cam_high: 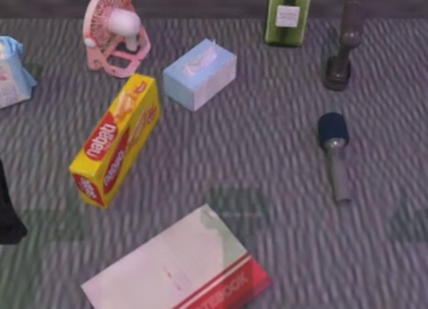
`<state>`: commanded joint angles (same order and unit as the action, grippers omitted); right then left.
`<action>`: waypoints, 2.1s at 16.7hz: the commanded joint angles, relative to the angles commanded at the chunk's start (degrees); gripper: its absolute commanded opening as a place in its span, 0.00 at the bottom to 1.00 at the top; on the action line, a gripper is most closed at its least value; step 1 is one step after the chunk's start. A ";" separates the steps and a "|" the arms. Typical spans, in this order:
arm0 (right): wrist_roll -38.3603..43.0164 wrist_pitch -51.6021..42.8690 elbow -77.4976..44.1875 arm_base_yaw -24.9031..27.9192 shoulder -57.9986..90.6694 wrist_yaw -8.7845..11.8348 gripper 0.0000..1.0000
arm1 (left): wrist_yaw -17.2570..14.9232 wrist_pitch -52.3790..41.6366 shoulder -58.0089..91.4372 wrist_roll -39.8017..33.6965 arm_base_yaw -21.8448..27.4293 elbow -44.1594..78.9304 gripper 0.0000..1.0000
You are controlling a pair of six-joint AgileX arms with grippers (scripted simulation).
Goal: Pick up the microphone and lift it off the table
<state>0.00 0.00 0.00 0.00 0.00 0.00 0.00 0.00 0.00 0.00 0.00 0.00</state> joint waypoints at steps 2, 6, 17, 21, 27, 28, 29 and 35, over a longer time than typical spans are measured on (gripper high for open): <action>0.00 0.00 0.00 0.00 0.00 0.00 1.00 | 0.00 0.00 0.00 0.00 0.00 0.00 1.00; 1.97 -3.90 -5.76 1.97 5.98 -0.42 1.00 | 0.00 0.00 0.00 0.00 0.00 0.00 1.00; 16.34 -34.28 -47.43 15.51 65.42 -4.42 1.00 | 0.00 0.00 0.00 0.00 0.00 0.00 1.00; 21.74 -45.69 -62.80 20.63 86.69 -5.72 1.00 | 0.00 0.00 0.00 0.00 0.00 0.00 1.00; 27.44 -56.68 -79.59 25.94 108.21 -7.10 1.00 | 0.00 0.00 0.00 0.00 0.00 0.00 1.00; 27.96 -57.62 -81.19 26.43 110.06 -7.23 1.00 | 0.00 0.00 0.00 0.00 0.00 0.00 1.00; 28.33 -58.27 -82.33 26.77 111.31 -7.33 1.00 | 0.00 0.00 0.00 0.00 0.00 0.00 1.00; 28.53 -58.60 -82.98 26.73 111.99 -7.33 1.00 | 0.00 0.00 0.00 0.00 0.00 0.00 1.00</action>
<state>28.53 -58.60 -82.98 26.73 111.99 -7.33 0.00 0.00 0.00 0.00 0.00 0.00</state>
